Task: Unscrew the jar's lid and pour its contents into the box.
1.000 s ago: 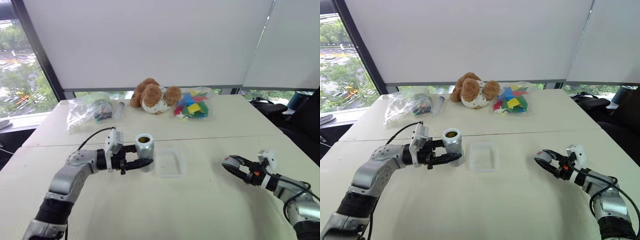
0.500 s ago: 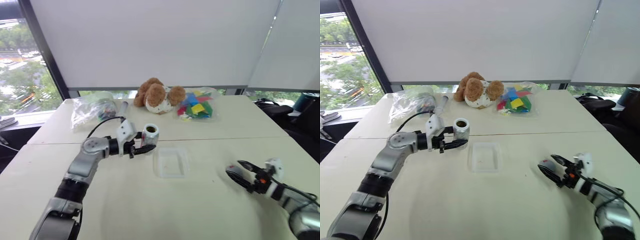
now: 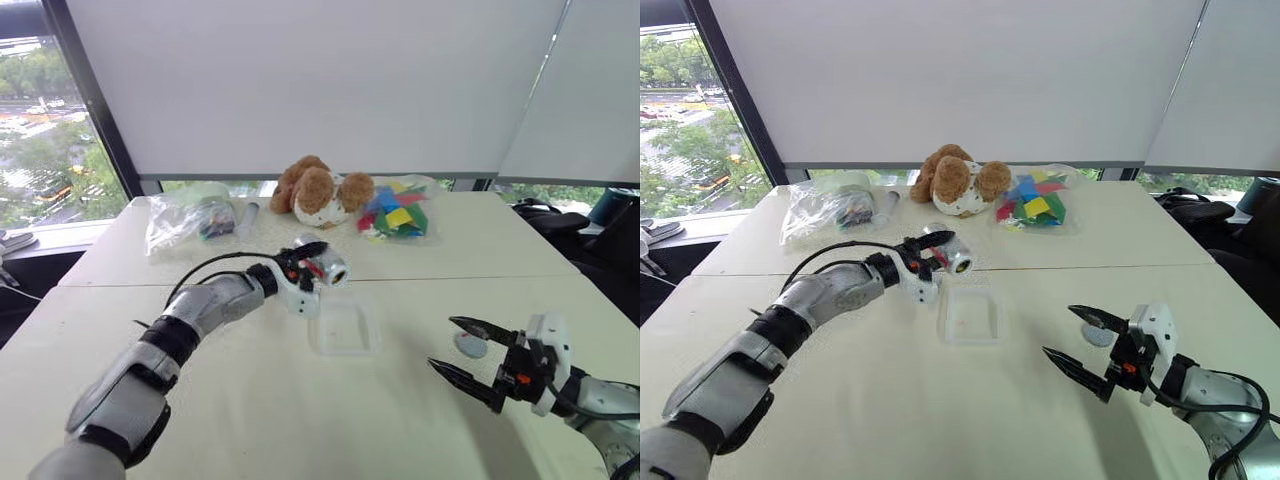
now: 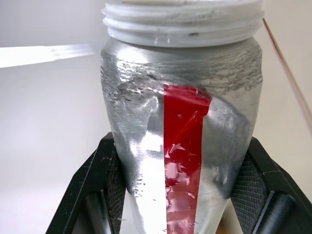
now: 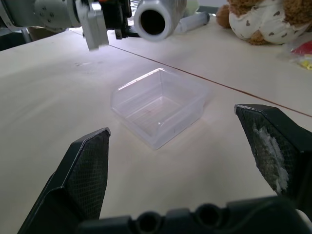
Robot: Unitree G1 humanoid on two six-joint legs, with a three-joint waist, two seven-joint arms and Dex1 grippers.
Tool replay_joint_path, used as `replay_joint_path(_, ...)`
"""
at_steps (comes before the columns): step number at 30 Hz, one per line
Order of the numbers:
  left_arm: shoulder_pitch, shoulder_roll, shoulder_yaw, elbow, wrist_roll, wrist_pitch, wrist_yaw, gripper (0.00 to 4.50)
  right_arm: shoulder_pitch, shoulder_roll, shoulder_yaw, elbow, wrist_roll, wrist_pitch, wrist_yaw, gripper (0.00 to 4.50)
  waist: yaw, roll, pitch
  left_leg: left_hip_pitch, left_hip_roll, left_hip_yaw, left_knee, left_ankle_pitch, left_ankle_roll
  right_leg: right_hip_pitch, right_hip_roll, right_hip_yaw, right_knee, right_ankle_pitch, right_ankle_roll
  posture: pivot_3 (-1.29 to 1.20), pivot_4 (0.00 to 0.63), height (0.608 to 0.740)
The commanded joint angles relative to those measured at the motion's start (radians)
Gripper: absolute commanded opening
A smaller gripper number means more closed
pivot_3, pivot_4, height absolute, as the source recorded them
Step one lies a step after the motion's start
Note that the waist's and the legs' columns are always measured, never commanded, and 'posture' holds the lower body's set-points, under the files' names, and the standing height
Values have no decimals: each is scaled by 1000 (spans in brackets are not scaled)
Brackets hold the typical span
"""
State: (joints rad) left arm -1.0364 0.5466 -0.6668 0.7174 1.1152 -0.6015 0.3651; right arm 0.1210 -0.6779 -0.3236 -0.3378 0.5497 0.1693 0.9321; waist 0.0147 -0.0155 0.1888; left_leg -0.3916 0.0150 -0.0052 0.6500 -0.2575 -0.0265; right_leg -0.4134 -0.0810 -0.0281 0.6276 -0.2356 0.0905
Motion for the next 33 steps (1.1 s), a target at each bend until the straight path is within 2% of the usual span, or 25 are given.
replay_joint_path(1, -60, -18, -98, 79, 169, 79, 265, 2220, 0, 7, -11, -41, 6, -3, -21, 4463, 0, 0, 0, 0, 0, 0, 0, 0, 0, 0, 0, 0, 0, 0, 1, 0, 150, 740)
replay_joint_path(7, -124, -106, -251, 242, 411, 498, 607, 2220, -13, 25, 8, -57, 14, 5, -57, 4463, -2, -2, 1, -1, 0, 0, 0, 0, 0, -1, 0, -1, 0, -1, 2, 0, 150, 740)
replay_joint_path(11, -158, -138, -317, 314, 456, 569, 700, 2220, -23, 47, 12, -67, 25, 14, -85, 4463, -1, -3, 2, -1, 0, 0, 0, 0, 0, -2, 0, 0, 1, -2, 3, 0, 150, 740)
replay_joint_path(17, -193, -158, -347, 409, 421, 552, 740, 2220, -34, 63, 28, -79, 32, 31, -104, 4463, -2, -3, 2, -1, 0, 0, 0, 0, 0, -2, 0, 0, 1, -1, 2, 0, 150, 740)
replay_joint_path(20, -177, -128, -347, 349, 412, 516, 776, 2220, -31, 66, 27, -73, 33, 30, -102, 4463, -1, -3, 2, -2, 0, 0, 0, 0, 0, -3, 0, 0, 1, 0, 1, 0, 150, 740)
replay_joint_path(22, -156, -78, -300, 263, 328, 378, 758, 2220, -34, 67, 33, -60, 31, 27, -94, 4463, -2, -3, 2, -2, 0, 0, 0, 0, 0, -3, 0, 0, 1, 0, 1, 0, 150, 740)
replay_joint_path(25, -112, 8, -171, 147, 59, 47, 601, 2220, -57, 73, 43, -40, 43, 29, -81, 4463, -5, -3, 2, -1, 0, 0, -1, 0, 0, -3, -1, 0, 2, 0, 0, 0, 150, 740)
replay_joint_path(26, -65, 32, -83, 127, -163, -70, 415, 2220, -77, 76, 51, -24, 45, 23, -68, 4463, -5, -3, 2, -1, 1, 1, -1, 0, -1, -3, -1, 0, 2, 0, 0, 0, 150, 740)
replay_joint_path(28, 12, 54, 39, 85, -474, -170, 130, 2220, -101, 80, 61, -2, 45, 11, -47, 4463, -9, -2, 1, 0, 1, 3, -1, 0, -1, -3, -1, 1, 3, 0, -1, 0, 150, 740)
replay_joint_path(29, 79, 67, 100, 17, -695, -151, -69, 2220, -117, 79, 75, 14, 36, -8, -21, 4463, -7, -2, 1, 0, 2, 3, -1, 1, -2, -3, -2, 0, 3, 1, -1, 0, 150, 740)
replay_joint_path(30, 147, 73, 171, -72, -905, -57, -254, 2220, -135, 79, 91, 31, 29, -30, 10, 4463, -9, -2, 1, 0, 1, 3, 0, 1, -3, -3, -1, 0, 3, 1, -1, 0, 150, 740)
replay_joint_path(32, 244, 79, 285, -218, -1163, 123, -495, 2220, -159, 80, 112, 58, 18, -66, 53, 4463, -9, -2, 1, 0, 2, 3, 0, 2, -3, -3, -2, 1, 4, 1, -2, 0, 150, 740)
replay_joint_path(33, 285, 85, 352, -277, -1262, 225, -557, 2220, -175, 87, 122, 75, 20, -102, 89, 4463, -8, -2, 1, 0, 2, 2, 0, 2, -3, -3, -2, 0, 4, 1, -2, 0, 150, 740)
